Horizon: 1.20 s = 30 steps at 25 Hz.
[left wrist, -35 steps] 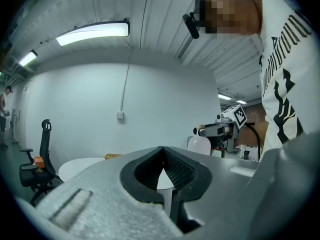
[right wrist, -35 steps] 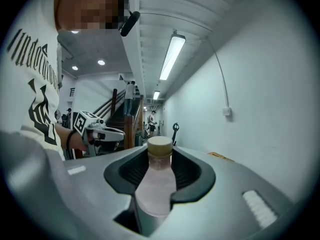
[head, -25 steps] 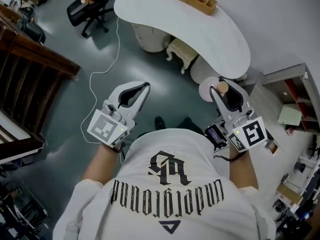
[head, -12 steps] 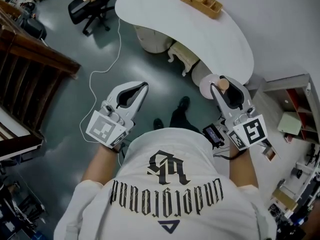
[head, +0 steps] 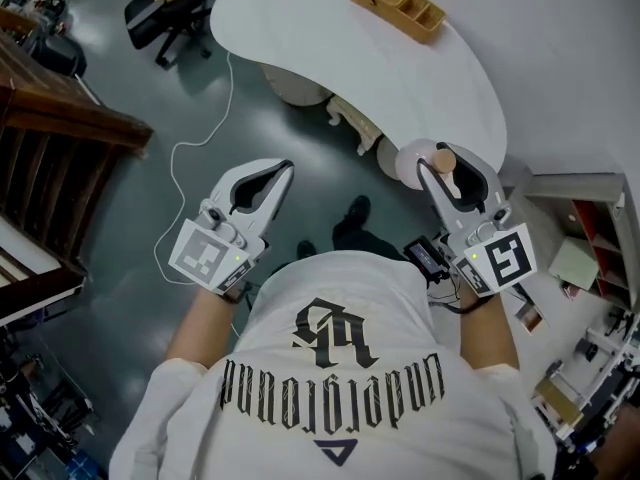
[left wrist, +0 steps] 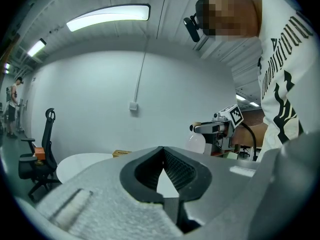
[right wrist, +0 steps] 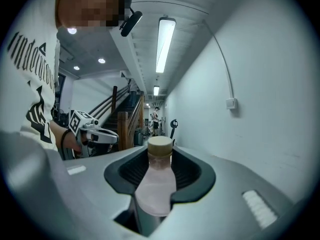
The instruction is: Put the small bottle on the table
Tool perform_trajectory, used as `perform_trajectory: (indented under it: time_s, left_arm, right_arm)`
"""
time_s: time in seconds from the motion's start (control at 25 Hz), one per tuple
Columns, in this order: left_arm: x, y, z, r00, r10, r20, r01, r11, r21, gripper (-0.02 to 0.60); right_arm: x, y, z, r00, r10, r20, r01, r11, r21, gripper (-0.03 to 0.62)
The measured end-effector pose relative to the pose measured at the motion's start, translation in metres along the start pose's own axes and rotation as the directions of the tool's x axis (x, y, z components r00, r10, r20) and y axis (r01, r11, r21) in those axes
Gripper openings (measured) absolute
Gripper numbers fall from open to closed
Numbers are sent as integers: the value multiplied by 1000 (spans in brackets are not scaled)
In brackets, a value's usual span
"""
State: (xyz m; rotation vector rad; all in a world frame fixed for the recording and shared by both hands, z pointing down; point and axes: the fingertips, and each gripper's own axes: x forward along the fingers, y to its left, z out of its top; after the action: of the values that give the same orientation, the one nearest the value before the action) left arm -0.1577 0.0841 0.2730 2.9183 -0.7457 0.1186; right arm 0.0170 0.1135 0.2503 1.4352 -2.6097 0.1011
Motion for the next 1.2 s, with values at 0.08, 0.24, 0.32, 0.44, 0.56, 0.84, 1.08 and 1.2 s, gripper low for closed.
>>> perform_trajectory:
  time_s: [0.08,0.24,0.32,0.44,0.56,0.84,1.08,1.2]
  left_arm:
    - [26,5,-3,1000,-1,-7,1,1000,-8,8]
    - [74,11,2,1000,-6,-3,6,1000,-3,8]
    - [94,12,6,1000,-8,-2,8,1000,1,8]
    - [121,14,12,1000,-4,9,4,1000,-2,8]
    - [141,15,16,1000,-8,11,8,1000,0,8]
    - [178,37,16,1000,-27,4,27,1000,-8,8]
    - [210,64,12,996,-85,-11,85,996,-21,8]
    - [230,82,12,993,-114,-24,113,993,-23,8]
  right_arm:
    - [5,-24,-6,1000,5,-6,-5,1000,7,138]
    - [14,-69,-10,1000,12,-4,-12,1000,7,138]
    - [16,-87,-8,1000,14,0,-14,1000,7,138]
    - [17,-110,-4,1000,22,0,-22,1000,-2,138]
    - [20,-128,0,1000,26,5,-26,1000,-8,138]
    - [37,-155,-1,1000,21,6,-21,1000,2,138]
    - [64,-171,-8,1000,5,-9,-5,1000,29,138]
    - [81,-184,-13,1000,-9,-25,10,999,36,138]
